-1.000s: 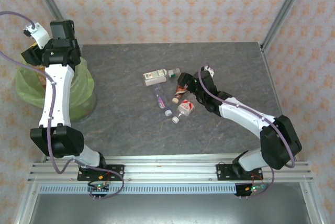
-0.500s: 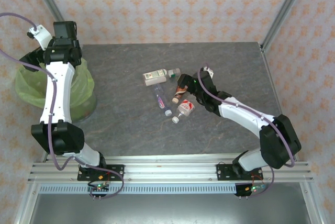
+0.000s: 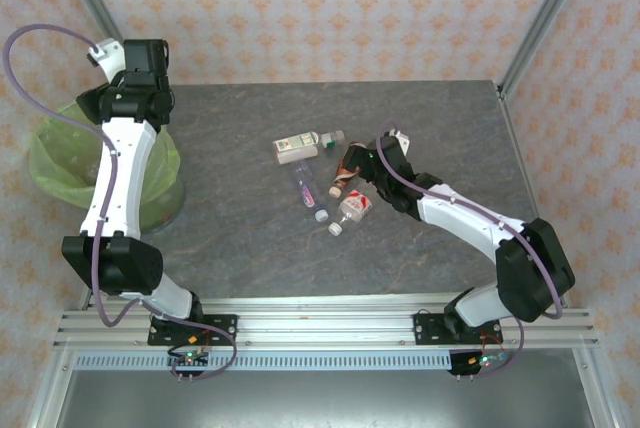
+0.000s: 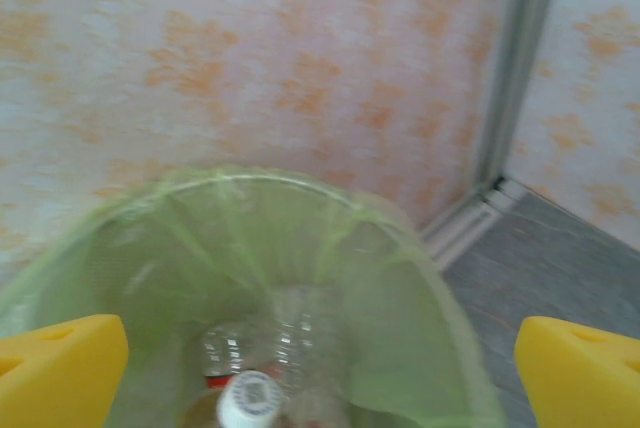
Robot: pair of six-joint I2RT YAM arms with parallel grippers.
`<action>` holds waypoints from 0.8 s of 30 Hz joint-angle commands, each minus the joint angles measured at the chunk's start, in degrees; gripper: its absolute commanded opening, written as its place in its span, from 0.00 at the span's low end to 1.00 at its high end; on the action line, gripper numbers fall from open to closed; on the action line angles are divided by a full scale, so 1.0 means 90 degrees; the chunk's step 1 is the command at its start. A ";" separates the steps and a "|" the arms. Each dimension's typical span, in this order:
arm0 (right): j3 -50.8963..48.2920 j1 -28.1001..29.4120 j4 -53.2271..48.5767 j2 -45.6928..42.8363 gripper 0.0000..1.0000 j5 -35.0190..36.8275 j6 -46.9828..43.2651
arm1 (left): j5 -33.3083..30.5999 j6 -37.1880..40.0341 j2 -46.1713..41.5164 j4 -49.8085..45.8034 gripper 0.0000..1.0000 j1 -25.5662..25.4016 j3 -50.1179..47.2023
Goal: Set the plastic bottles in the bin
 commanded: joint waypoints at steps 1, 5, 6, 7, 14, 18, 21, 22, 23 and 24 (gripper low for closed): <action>0.0021 -0.0028 -0.0594 -0.0093 0.99 0.0326 0.0047 | 0.1360 0.0186 -0.0438 0.0626 1.00 -0.0120 -0.0272; -0.0130 -0.0023 -0.0700 -0.0251 0.99 0.0332 0.0165 | 0.2172 0.0114 -0.0663 0.1087 1.00 -0.0309 -0.0593; -0.0190 -0.0025 -0.0697 -0.0303 0.99 0.0376 0.0195 | 0.2309 0.0090 -0.0686 0.1133 1.00 -0.0358 -0.0610; -0.0235 -0.0025 -0.0702 -0.0344 0.99 0.0433 0.0204 | 0.2463 0.0089 -0.0692 0.1161 1.00 -0.0410 -0.0618; -0.0477 -0.0025 -0.0733 -0.0379 0.99 0.0695 0.0474 | 0.3222 0.0196 -0.0676 0.1237 1.00 -0.0934 -0.0625; -0.0595 -0.0065 -0.0744 -0.0281 0.99 0.0930 0.0774 | 0.3641 0.0211 -0.0666 0.1324 1.00 -0.1266 -0.0739; -0.0491 -0.0220 -0.0937 -0.0079 0.99 0.0773 0.0793 | 0.3881 0.0183 -0.0675 0.1428 1.00 -0.1488 -0.0908; -0.0440 -0.0267 -0.0985 0.0023 0.99 0.0687 0.0788 | 0.3943 0.0152 -0.0685 0.1472 1.00 -0.1533 -0.0984; -0.0362 -0.0323 -0.1068 0.0131 0.99 0.0618 0.0793 | 0.4033 0.0110 -0.0694 0.1519 1.00 -0.1587 -0.1071; -0.0290 -0.0362 -0.1160 0.0240 0.99 0.0585 0.0817 | 0.4124 0.0041 -0.0705 0.1572 1.00 -0.1612 -0.1168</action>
